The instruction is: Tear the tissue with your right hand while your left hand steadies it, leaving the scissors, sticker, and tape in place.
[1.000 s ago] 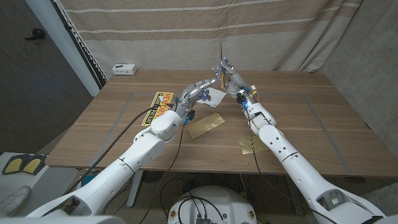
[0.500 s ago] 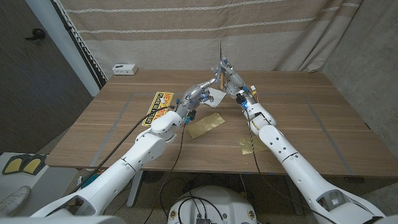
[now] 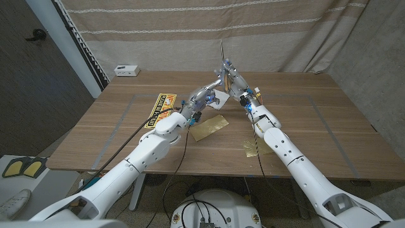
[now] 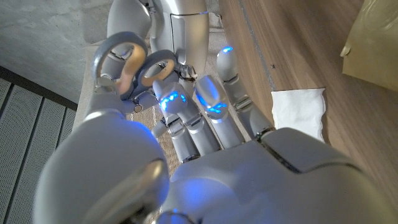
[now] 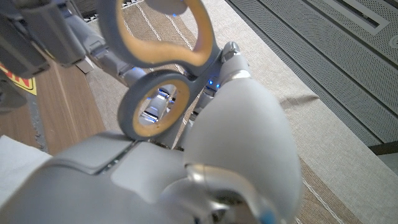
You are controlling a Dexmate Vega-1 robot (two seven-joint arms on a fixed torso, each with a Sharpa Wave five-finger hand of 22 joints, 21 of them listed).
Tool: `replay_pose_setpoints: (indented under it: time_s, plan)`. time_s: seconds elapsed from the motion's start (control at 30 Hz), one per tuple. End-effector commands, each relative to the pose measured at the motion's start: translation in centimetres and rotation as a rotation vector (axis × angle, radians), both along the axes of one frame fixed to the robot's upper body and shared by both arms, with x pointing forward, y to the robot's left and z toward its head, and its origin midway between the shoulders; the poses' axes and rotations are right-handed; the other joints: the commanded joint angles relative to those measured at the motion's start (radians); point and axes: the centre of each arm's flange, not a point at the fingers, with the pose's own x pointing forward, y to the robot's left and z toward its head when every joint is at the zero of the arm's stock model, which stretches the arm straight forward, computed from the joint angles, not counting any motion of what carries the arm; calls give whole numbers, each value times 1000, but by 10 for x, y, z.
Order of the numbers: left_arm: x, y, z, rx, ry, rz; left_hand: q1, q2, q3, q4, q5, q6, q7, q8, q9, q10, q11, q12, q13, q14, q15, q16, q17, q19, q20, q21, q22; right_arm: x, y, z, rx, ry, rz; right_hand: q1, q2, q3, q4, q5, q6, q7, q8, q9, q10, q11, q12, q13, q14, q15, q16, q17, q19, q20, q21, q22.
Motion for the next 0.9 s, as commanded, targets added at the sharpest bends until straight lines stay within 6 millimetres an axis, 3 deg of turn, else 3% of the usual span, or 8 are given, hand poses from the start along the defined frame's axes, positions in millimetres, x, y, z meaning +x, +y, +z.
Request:
replay_pose_setpoints:
  time_s: [0.03,0.67,0.9]
  plan:
    - [0,-5,-2,22,10,-12,16,7,0,-1,7,18,5,-2,3,13,2,14,7,9,0,20,5,8,-120,12,7,-1,1,-1,-5,1,8,73,74,18,7,2,6,-2,-6,5,16,-7,7,4,16,-78,6,3,-1,-160,5,0]
    - [0,-11,-2,47,4,-52,34,17,9,2,2,41,-1,-10,0,27,2,44,32,11,1,72,4,7,-119,36,16,-2,5,-2,-14,4,23,72,73,18,7,1,9,-4,-13,5,14,-6,3,3,19,-78,7,2,-4,-160,10,-1]
    - [-2,-14,-1,47,1,-63,34,13,7,3,1,33,-19,-13,0,29,2,54,41,11,2,89,4,5,-119,46,24,-3,5,-4,-17,6,20,72,73,19,7,1,11,-3,-14,5,15,-6,2,3,19,-78,7,1,-5,-160,12,-1]
